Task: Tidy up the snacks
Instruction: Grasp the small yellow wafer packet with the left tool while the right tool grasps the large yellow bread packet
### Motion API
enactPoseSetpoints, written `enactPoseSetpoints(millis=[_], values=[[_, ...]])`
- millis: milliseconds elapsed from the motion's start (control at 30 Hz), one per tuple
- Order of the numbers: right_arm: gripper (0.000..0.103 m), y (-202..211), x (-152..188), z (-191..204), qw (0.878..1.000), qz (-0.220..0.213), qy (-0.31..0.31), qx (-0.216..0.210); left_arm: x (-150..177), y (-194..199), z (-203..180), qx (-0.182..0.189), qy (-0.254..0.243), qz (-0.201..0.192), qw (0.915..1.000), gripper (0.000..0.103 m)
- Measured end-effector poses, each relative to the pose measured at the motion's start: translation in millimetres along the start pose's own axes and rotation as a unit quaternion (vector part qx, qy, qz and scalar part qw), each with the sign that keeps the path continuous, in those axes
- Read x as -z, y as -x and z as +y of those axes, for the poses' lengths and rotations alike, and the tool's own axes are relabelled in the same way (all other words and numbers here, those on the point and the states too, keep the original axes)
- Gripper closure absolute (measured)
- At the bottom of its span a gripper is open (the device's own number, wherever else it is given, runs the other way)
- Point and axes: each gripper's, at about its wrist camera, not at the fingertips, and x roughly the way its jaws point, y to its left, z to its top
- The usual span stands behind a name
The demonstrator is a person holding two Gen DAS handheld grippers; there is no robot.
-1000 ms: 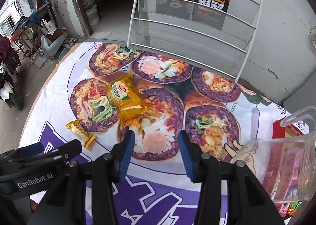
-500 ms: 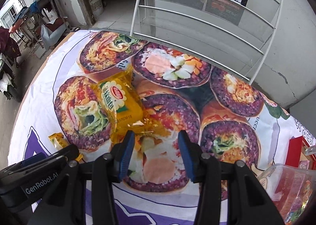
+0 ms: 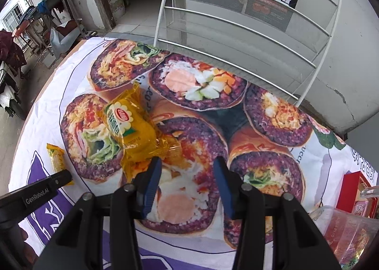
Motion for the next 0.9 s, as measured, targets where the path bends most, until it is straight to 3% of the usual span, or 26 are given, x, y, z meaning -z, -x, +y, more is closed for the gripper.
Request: enactPoseSetpoints(millis=[300, 500, 900], values=[[0.059, 1.7, -24.2, 34.3, 0.997, -0.024, 0.058, -0.048, -15.7, 17.9, 4.0, 0.003, -0.04, -0.022, 0.999, 0.091], [0.059, -12.2, -41.6, 50.4, 0.994, -0.006, 0.08, -0.074, -22.8, 23.0, 1.1, 0.004, -0.057, -0.032, 0.9979, 0.091], [0.057, -47.6, -54.2, 72.4, 0.993, 0.022, 0.101, -0.057, -36.3, 5.9, 8.4, 0.038, -0.05, -0.014, 0.9979, 0.092]])
